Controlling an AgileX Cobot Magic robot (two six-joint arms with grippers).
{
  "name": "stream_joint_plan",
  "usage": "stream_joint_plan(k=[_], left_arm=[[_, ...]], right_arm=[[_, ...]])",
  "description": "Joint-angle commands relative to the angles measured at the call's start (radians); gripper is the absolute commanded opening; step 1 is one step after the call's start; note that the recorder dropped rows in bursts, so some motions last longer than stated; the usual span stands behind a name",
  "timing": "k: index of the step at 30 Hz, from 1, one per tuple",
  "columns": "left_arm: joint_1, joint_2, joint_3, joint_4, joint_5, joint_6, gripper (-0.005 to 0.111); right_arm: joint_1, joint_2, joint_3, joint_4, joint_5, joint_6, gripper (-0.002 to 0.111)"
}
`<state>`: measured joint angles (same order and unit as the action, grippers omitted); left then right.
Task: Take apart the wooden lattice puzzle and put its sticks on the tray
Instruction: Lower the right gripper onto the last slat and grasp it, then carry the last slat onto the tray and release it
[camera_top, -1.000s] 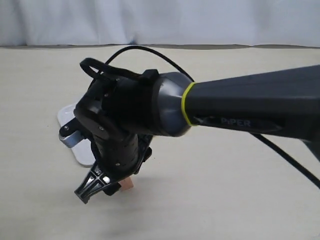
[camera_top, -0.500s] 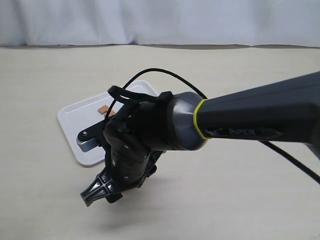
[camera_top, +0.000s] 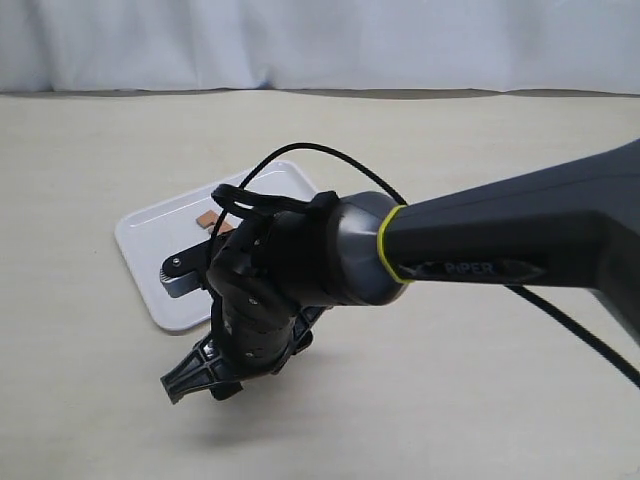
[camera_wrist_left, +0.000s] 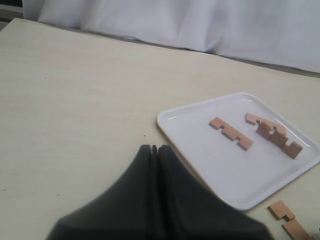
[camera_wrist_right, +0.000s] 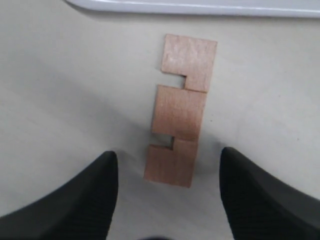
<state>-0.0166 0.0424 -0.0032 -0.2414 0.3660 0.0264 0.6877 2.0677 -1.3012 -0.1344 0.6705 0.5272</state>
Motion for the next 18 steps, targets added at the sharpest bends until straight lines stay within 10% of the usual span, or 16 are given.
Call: stream_joint_plan(k=[1, 9, 13, 18], left_arm=[[-0.008, 0.003, 0.003, -0.003, -0.006, -0.002, 0.000], [-0.008, 0.003, 0.003, -0.003, -0.006, -0.002, 0.000], [-0.008, 0.003, 0.003, -0.003, -0.007, -0.002, 0.000], [-0.008, 0.003, 0.003, -0.003, -0.007, -0.002, 0.000]], right_arm=[[-0.004, 0.012, 0.003, -0.016, -0.009, 0.008, 0.051], [-0.004, 0.035, 0.003, -0.020, -0.004, 0.008, 0.041], [-0.004, 0.030, -0.003, -0.042, 0.023, -0.004, 0.009], [-0.004, -0.024, -0.003, -0.061, 0.017, -0.010, 0.005]])
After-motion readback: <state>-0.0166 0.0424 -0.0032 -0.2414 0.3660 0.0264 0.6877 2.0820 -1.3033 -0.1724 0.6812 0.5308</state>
